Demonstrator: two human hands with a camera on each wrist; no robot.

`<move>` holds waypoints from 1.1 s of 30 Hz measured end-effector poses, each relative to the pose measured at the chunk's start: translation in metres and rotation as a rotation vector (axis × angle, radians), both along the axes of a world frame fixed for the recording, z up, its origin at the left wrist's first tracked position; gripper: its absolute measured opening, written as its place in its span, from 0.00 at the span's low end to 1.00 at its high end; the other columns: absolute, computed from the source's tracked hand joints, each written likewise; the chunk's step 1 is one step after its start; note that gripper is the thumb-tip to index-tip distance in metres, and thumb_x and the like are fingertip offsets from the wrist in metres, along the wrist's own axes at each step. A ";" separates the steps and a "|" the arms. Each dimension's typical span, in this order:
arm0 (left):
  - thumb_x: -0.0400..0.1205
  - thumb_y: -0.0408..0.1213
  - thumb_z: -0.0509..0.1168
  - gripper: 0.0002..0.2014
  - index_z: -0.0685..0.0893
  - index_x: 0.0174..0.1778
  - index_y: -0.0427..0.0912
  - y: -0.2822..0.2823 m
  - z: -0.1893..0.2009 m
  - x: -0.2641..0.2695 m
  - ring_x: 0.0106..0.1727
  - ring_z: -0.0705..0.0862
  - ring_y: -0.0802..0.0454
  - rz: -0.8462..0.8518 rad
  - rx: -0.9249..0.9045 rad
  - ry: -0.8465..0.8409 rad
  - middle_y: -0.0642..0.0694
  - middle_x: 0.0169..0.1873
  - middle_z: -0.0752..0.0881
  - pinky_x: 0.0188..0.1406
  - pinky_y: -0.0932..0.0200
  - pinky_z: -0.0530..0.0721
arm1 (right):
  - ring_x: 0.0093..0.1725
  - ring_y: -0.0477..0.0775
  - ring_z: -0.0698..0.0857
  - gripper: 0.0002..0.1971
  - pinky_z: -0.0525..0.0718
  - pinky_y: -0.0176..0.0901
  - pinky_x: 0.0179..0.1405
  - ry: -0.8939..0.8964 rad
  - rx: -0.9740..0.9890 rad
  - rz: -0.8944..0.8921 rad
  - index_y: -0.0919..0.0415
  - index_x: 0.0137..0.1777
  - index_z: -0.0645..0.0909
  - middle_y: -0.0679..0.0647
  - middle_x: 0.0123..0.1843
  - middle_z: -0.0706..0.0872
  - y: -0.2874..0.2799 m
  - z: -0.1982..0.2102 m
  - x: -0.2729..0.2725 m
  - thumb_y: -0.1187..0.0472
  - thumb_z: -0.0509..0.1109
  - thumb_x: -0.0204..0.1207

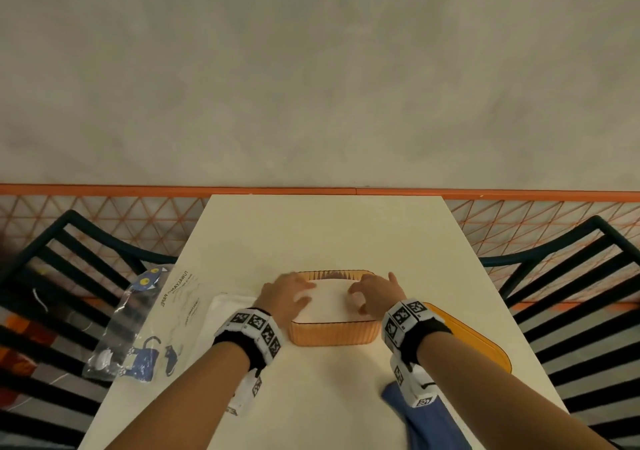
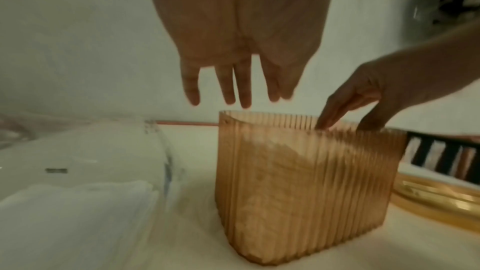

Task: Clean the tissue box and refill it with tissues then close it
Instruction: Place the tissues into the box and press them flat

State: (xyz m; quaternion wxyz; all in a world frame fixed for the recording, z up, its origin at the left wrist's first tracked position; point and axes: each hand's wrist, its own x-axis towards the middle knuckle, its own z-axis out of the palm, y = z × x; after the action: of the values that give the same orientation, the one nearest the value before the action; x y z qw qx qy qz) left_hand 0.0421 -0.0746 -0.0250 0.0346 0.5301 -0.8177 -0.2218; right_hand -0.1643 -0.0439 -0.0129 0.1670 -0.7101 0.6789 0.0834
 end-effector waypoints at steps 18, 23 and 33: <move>0.76 0.54 0.65 0.32 0.65 0.69 0.40 0.035 -0.068 0.082 0.71 0.65 0.39 0.571 0.164 -0.278 0.40 0.70 0.64 0.63 0.47 0.77 | 0.57 0.66 0.82 0.33 0.81 0.46 0.47 -0.232 -0.132 -0.414 0.59 0.79 0.55 0.64 0.69 0.67 0.025 -0.017 0.002 0.77 0.59 0.75; 0.78 0.48 0.64 0.24 0.67 0.65 0.40 0.035 -0.068 0.074 0.70 0.67 0.40 0.579 0.128 -0.334 0.41 0.68 0.66 0.60 0.49 0.79 | 0.58 0.66 0.82 0.36 0.83 0.49 0.50 -0.195 -0.152 -0.392 0.60 0.80 0.51 0.64 0.69 0.68 0.026 -0.020 0.006 0.77 0.61 0.75; 0.81 0.39 0.62 0.21 0.66 0.68 0.40 0.037 -0.072 0.067 0.67 0.77 0.42 0.538 0.027 -0.457 0.40 0.66 0.72 0.64 0.53 0.80 | 0.58 0.65 0.83 0.38 0.83 0.49 0.52 -0.200 -0.135 -0.406 0.58 0.81 0.49 0.63 0.71 0.67 0.025 -0.022 0.007 0.76 0.61 0.75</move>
State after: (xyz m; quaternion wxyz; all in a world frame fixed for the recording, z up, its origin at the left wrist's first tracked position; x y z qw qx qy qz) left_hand 0.1086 -0.0373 -0.0974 -0.0993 0.7630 -0.6321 -0.0912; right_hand -0.1572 -0.0185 -0.0348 0.1992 -0.5731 0.7920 -0.0684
